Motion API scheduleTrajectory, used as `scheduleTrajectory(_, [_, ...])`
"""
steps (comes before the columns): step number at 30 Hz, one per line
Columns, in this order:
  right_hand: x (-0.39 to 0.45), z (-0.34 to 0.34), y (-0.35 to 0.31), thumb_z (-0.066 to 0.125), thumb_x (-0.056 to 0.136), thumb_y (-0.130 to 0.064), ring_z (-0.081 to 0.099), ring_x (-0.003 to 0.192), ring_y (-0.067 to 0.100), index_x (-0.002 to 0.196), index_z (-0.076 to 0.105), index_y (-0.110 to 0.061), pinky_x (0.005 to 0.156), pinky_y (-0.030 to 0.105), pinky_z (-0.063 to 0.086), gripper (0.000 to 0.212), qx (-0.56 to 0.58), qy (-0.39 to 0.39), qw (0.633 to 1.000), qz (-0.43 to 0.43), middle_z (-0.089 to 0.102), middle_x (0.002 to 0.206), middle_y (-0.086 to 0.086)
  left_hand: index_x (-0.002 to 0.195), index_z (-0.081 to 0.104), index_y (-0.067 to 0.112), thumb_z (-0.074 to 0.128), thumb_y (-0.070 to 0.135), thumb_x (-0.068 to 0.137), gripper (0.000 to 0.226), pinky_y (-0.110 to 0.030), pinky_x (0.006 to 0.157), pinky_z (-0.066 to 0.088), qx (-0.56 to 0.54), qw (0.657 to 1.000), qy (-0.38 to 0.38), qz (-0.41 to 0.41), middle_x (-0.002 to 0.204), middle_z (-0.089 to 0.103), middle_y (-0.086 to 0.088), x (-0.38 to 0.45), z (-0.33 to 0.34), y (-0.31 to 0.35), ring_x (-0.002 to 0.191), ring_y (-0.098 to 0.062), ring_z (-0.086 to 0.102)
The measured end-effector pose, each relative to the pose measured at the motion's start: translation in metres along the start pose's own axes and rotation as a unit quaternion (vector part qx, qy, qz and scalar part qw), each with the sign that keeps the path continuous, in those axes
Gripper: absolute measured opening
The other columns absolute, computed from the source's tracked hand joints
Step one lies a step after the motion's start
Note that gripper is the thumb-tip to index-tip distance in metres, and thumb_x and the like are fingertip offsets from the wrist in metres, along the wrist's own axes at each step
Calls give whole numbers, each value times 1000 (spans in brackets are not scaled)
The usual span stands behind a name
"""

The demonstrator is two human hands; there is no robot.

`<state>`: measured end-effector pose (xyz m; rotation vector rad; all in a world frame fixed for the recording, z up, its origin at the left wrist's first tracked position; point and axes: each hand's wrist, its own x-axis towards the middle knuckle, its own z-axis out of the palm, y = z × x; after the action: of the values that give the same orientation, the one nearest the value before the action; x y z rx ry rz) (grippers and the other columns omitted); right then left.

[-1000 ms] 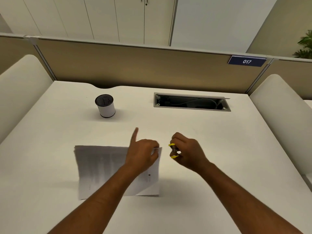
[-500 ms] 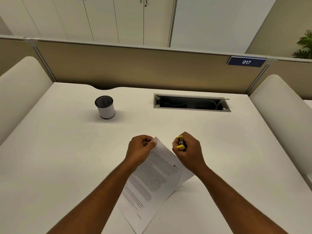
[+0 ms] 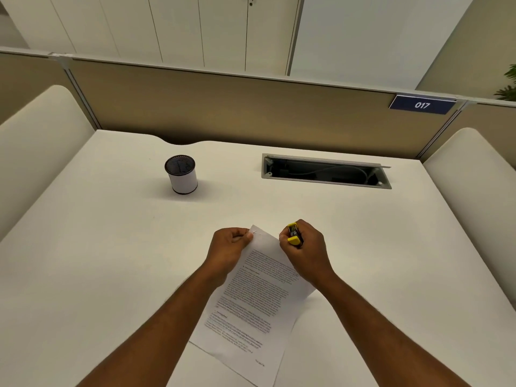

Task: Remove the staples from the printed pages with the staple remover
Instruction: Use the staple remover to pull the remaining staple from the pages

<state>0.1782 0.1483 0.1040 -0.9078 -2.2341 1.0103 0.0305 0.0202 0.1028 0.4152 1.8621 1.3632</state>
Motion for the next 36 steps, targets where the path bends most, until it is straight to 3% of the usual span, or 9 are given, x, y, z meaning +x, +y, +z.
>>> scheduleTrajectory(8, [16,17,1,70,91,-19,59,70,28,80,61,-9,63,44,52,18,-10,-18,999,26,64,75,8,95,77,17,65,32,97,19,-18,52,52,-6,1000,0,-25,80,80,0,12,-5,-1,62,-11,74])
scheduleTrajectory(13, [32,33,1,70,91,-21,59,69,23,79,61,-13,60,38,51,17,-9,-39,998,38,64,74,4,92,76,18,65,34,96,20,-18,51,51,-1,999,19,-35,79,79,-1,24,-10,-5,59,-11,72])
scheduleTrajectory(19, [73,69,-8,70,90,-26,52,63,10,72,54,-26,58,26,44,23,-14,-81,996,42,58,69,-7,89,76,17,63,36,98,25,-34,70,60,3,998,40,-48,84,78,-4,47,-23,-9,76,-25,76])
scheduleTrajectory(24, [123,113,-32,70,87,-27,53,58,0,66,47,-36,57,19,38,32,4,-117,993,31,58,63,-22,91,75,19,60,38,99,26,-41,84,59,-1,996,59,-70,91,78,0,70,-35,-17,86,-25,73])
scheduleTrajectory(27, [160,145,-54,69,86,-28,51,60,6,68,52,-29,58,27,42,25,7,-143,989,23,57,65,-11,92,75,18,59,38,99,26,-38,81,58,-20,994,65,-88,91,78,0,82,-44,-25,87,-25,73])
scheduleTrajectory(31, [209,186,-84,68,85,-24,60,73,27,76,59,-8,64,41,50,20,-26,-165,986,-13,65,76,7,86,76,18,61,37,98,27,-26,65,55,-57,990,71,-109,82,78,1,96,-56,-32,80,-22,75])
scheduleTrajectory(36, [248,226,-102,62,84,-23,56,70,28,63,48,-18,60,37,43,26,-78,-179,980,-27,61,72,5,84,74,18,61,41,98,30,-21,62,53,-66,989,70,-111,78,77,3,107,-63,-40,73,-16,74])
